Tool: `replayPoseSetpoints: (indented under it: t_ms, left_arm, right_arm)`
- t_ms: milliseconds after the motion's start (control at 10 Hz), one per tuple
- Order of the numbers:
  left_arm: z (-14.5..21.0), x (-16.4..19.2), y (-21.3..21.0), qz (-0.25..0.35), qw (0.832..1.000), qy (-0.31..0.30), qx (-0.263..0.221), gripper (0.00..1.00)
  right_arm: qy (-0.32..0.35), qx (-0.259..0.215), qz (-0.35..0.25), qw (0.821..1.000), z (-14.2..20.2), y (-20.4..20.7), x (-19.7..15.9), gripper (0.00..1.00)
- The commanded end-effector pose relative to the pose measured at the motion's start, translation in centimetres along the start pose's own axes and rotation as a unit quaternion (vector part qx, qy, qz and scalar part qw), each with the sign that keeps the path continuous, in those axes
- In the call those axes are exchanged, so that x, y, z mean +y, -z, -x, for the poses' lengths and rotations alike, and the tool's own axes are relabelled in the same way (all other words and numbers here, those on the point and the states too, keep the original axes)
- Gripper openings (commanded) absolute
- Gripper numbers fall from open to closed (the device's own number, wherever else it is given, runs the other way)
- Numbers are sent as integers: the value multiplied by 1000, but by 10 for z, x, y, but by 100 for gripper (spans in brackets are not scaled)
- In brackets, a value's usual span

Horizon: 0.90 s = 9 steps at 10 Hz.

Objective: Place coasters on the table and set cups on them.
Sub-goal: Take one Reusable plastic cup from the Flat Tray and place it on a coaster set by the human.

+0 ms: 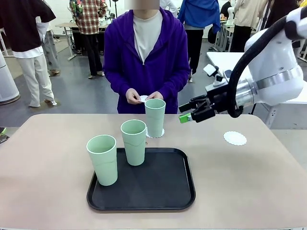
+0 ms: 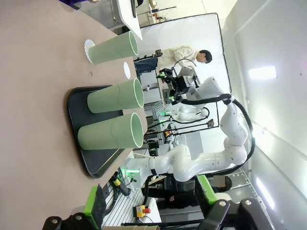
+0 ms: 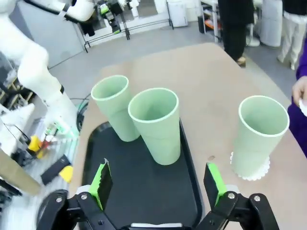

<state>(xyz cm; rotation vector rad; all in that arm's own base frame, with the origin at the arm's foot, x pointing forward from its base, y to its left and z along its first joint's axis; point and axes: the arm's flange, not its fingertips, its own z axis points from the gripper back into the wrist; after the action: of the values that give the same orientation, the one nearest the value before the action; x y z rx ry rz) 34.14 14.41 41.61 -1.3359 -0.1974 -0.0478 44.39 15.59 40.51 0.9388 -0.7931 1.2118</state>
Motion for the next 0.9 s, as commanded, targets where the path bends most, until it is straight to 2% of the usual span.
replayPoseSetpoints:
  t_ms: [0,300,400,800]
  left_arm:
    - [1,-2,-2,7,1000,7,-2,100]
    - [1,-2,-2,7,1000,7,-2,100]
    - [1,-2,-2,7,1000,7,-2,100]
    - [1,-2,-2,7,1000,7,-2,100]
  right_arm:
    - [-26,8,11,1000,13,22,-18,100]
    - [-26,15,6,1000,22,39,-30,100]
    - [-22,16,-3,1000,25,27,-19,100]
    - [-22,16,-3,1000,25,27,-19,100]
